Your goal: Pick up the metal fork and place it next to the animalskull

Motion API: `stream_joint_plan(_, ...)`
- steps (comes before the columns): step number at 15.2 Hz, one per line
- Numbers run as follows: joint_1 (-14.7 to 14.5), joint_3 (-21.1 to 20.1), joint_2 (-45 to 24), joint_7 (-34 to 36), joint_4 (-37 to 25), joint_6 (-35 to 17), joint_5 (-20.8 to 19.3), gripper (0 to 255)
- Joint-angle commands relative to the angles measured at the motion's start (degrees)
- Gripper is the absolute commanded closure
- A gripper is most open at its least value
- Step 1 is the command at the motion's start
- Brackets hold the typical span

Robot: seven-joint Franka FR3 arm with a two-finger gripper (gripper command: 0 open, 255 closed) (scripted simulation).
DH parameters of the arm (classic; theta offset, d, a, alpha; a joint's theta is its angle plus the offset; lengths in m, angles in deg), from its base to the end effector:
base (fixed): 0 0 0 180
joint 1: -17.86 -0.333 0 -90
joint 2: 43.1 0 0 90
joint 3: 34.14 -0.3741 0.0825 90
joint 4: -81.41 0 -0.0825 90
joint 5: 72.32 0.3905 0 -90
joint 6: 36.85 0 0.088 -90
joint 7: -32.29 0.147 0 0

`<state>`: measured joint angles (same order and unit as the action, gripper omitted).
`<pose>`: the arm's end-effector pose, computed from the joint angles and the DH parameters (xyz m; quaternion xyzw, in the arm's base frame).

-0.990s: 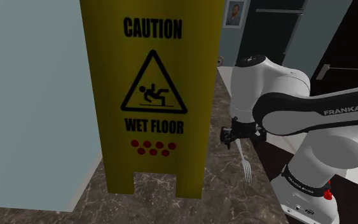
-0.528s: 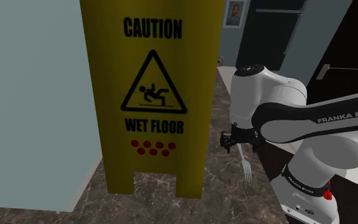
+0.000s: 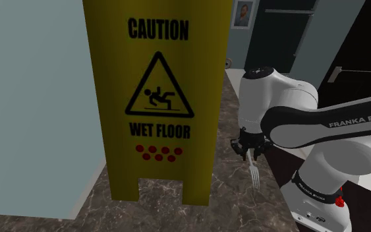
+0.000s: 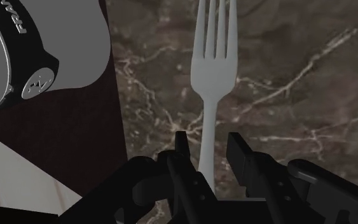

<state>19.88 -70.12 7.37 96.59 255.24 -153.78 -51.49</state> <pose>0.1846 0.1005 0.3031 0.8792 -0.4627 -0.0030 0.1141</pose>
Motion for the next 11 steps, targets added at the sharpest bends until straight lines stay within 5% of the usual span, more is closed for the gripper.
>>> stream_joint_plan(1, 0.0, 0.0, -0.1, 0.0, 0.1, -0.1, 0.1, 255)
stream_joint_plan(6, 0.0, 0.0, -0.1, 0.0, 0.1, -0.1, 0.1, 255)
stream_joint_plan(11, 0.1, 2.3, 3.6, -0.6, -2.2, 5.7, -1.8, 255)
